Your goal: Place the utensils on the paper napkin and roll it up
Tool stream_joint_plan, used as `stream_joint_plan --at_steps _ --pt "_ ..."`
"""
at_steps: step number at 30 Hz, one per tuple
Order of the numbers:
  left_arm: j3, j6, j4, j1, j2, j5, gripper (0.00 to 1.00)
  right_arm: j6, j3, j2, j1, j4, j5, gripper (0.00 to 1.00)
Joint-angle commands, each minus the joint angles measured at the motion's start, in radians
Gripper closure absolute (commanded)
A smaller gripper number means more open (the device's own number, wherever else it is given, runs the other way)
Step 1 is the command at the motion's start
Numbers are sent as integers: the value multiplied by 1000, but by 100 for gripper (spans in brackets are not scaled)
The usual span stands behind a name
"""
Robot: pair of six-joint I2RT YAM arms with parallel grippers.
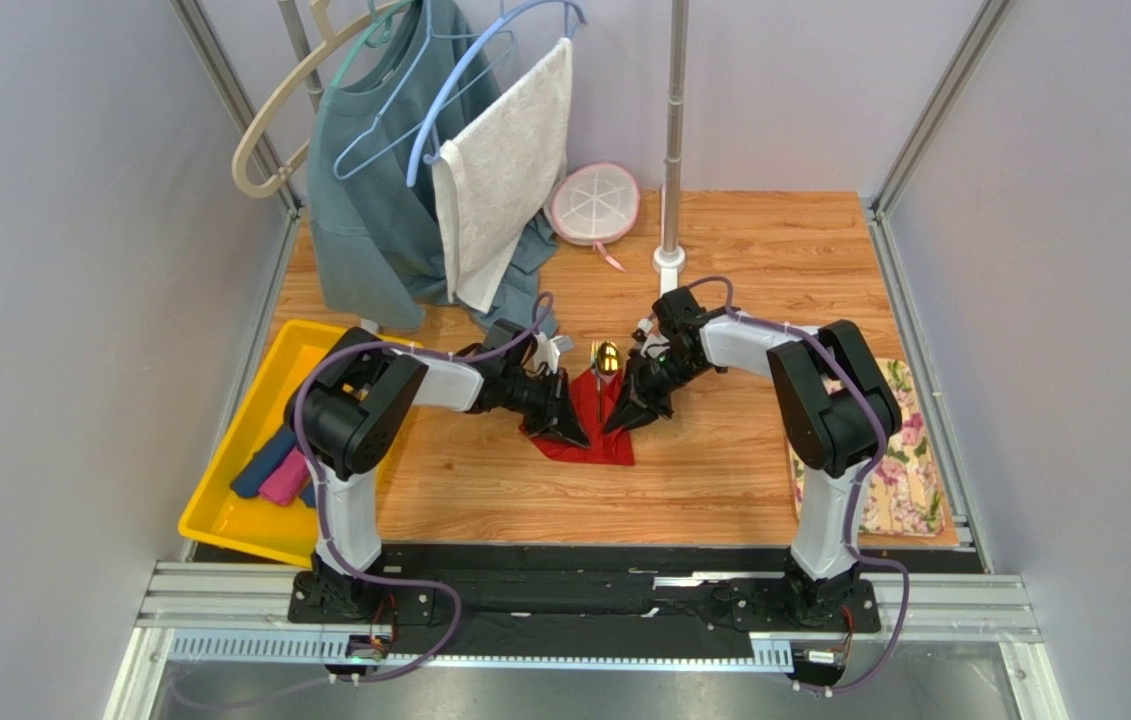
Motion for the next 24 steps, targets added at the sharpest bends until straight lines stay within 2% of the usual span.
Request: stream_joint_plan --at_steps 1,13,24 --pt "23 26 10 0 16 -27 100 84 21 -2 15 54 -49 100" --pt "21 23 24 0 22 -23 100 251 -24 40 43 209 -71 100" --pt "-1 -9 60 2 -7 0 100 265 -43 81 51 249 -40 100"
